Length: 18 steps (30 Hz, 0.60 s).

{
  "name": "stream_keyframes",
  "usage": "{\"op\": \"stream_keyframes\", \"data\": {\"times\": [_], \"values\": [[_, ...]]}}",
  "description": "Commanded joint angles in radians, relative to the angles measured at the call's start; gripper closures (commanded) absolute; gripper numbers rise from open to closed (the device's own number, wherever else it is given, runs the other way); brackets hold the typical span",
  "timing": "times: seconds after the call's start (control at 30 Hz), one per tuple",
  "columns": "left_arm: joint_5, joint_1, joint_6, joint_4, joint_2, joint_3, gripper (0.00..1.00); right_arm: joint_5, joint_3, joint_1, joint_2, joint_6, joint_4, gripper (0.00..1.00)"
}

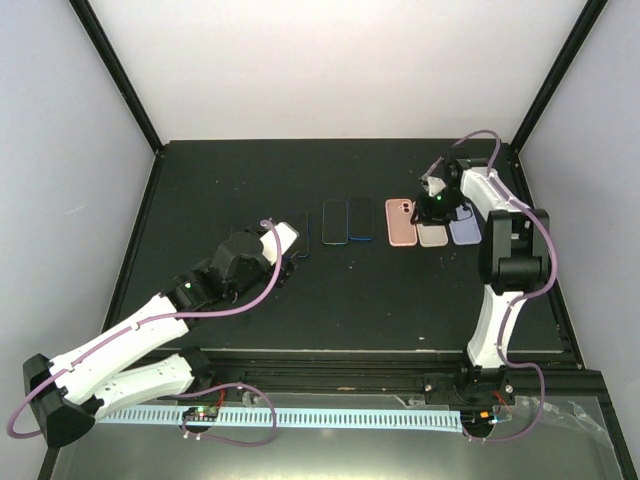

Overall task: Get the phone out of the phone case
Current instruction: Adjust the phone at the center of the board, then reset both arms

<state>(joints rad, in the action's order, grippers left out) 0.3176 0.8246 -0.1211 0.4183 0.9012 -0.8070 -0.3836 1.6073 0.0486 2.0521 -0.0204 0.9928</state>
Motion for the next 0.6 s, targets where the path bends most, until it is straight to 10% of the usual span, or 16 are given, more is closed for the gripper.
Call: {"op": "stream_keyframes", "data": {"times": [0.0,0.57], "values": [[0.022,-0.006,-0.013,-0.017,-0.014,0.003,0.20,0.080,-0.028,-0.026,-0.124,0.042,-0.032,0.60],[0.184,-0.080,0.101,-0.014,-0.042,-0.002,0.07,0.076,-0.314,-0.048,-0.734,0.081,-0.287,0.51]]}}
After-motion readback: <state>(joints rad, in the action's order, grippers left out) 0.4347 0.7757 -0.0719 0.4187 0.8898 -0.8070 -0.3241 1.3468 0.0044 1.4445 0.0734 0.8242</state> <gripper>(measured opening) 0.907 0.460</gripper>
